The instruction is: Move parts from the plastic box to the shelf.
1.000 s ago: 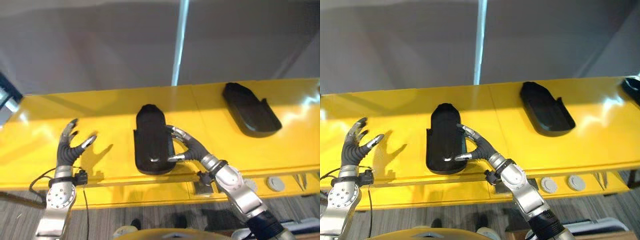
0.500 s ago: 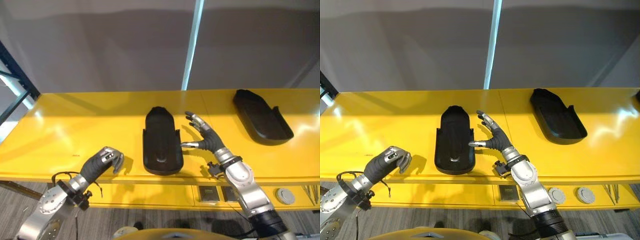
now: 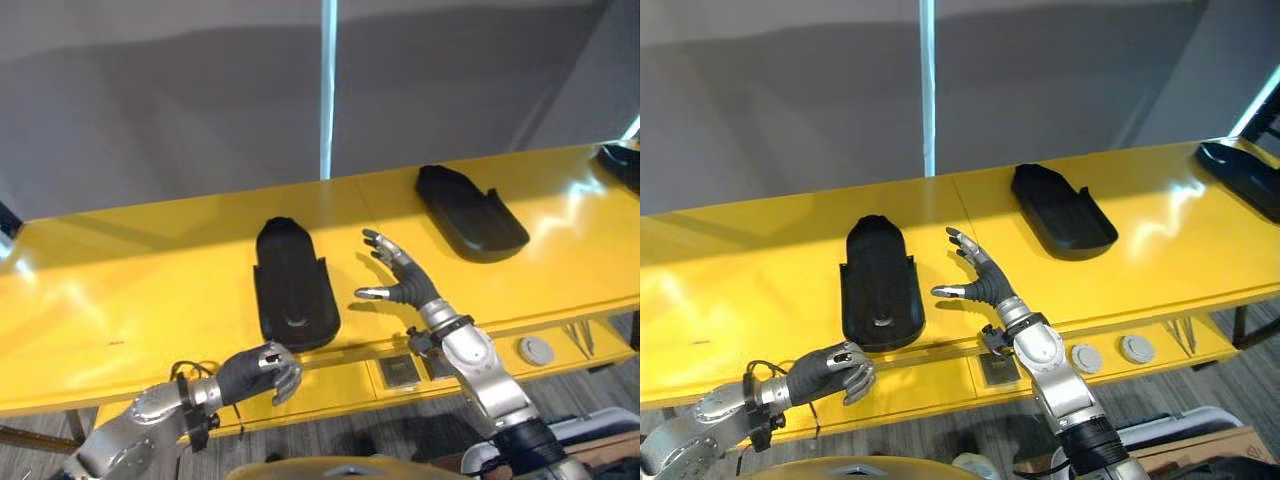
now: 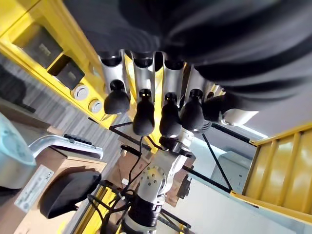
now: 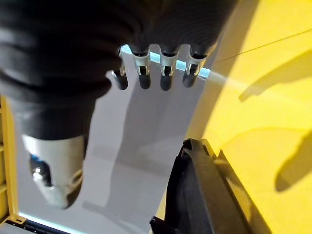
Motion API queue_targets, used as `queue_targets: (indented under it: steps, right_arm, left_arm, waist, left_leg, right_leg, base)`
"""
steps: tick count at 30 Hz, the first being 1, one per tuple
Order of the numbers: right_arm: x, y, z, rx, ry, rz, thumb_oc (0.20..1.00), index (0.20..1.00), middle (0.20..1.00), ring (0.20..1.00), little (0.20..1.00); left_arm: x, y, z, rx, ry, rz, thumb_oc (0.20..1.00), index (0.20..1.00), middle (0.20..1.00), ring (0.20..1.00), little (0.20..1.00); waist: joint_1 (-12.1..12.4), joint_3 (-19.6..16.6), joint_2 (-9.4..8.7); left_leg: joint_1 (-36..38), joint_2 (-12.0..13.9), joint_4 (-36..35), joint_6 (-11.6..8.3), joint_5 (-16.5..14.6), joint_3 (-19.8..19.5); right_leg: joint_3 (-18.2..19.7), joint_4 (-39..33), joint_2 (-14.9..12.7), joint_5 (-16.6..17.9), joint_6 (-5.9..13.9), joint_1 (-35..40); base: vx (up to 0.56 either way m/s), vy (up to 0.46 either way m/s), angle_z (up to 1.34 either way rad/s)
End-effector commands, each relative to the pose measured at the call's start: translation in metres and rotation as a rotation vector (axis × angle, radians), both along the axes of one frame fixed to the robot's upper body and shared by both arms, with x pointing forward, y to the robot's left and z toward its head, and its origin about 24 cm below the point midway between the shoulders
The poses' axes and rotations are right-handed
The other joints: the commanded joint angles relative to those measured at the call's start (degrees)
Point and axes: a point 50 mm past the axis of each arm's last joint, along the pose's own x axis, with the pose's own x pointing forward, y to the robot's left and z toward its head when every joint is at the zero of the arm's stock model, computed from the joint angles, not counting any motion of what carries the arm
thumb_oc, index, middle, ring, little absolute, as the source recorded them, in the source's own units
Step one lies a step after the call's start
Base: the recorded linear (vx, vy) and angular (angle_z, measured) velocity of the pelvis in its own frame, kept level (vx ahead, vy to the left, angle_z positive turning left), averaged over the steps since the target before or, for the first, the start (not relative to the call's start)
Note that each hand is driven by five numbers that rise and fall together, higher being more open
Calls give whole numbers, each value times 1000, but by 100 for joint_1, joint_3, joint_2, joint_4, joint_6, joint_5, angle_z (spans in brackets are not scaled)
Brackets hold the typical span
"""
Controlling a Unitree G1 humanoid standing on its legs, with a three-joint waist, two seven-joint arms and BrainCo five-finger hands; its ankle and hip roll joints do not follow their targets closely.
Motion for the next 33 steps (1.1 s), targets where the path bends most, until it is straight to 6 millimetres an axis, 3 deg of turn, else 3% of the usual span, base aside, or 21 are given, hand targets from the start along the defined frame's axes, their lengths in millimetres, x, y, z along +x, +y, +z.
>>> queue_targets:
  steps: [1,7,12,22,33]
  right_arm:
    - [13,10,34,99,-145,28,1000,1000,1000,1000,1000]
    - [9,6,24,136,-86,2,1000,1000,1000,1000,1000]
    - [3,-2,9,278,11,-71,1000,1000,1000,1000,1000]
    - [-4,-2,1,303,57,-73,1000,1000,1000,1000,1000]
    - [-3,4,0,335,72,-62,1000,1000,1000,1000,1000]
  left_arm:
    - [12,-9,7,-24,-72,5,200,200,200,200,200]
    - [25,-9,-10,70,-138,159,200,200,200,200,200]
    - [31,3,-20,179,-168,273,200,200,200,200,200]
    - [49,25,-6,271,-327,477,200,200,200,200,200]
    - [69,16,19,172,-419,560,200,200,200,200,200]
  waist:
    - [47,80,-171]
    - [-50,85,-211]
    - [-70,58,-214]
    - [-54,15,-258]
    - [-89,-9,-274]
  left_leg:
    - [155,266,-45,-51,-664,-499]
    - [134,257,-45,-55,-668,-422]
    - [121,269,-45,-64,-663,-377]
    - [106,305,-45,-97,-645,-351]
    - [114,308,-45,-100,-651,-319]
  right_leg:
    - [-129,13,-297,-642,427,449]
    - [-65,13,-284,-633,419,385]
    - [-56,13,-271,-632,409,362]
    - [-65,13,-246,-648,394,343]
    - [-59,13,-259,-643,399,356]
  base:
    - [0,0,0]
    - [-1,4,-8]
    - [2,-1,-3]
    - [1,0,0]
    - [0,0,0]
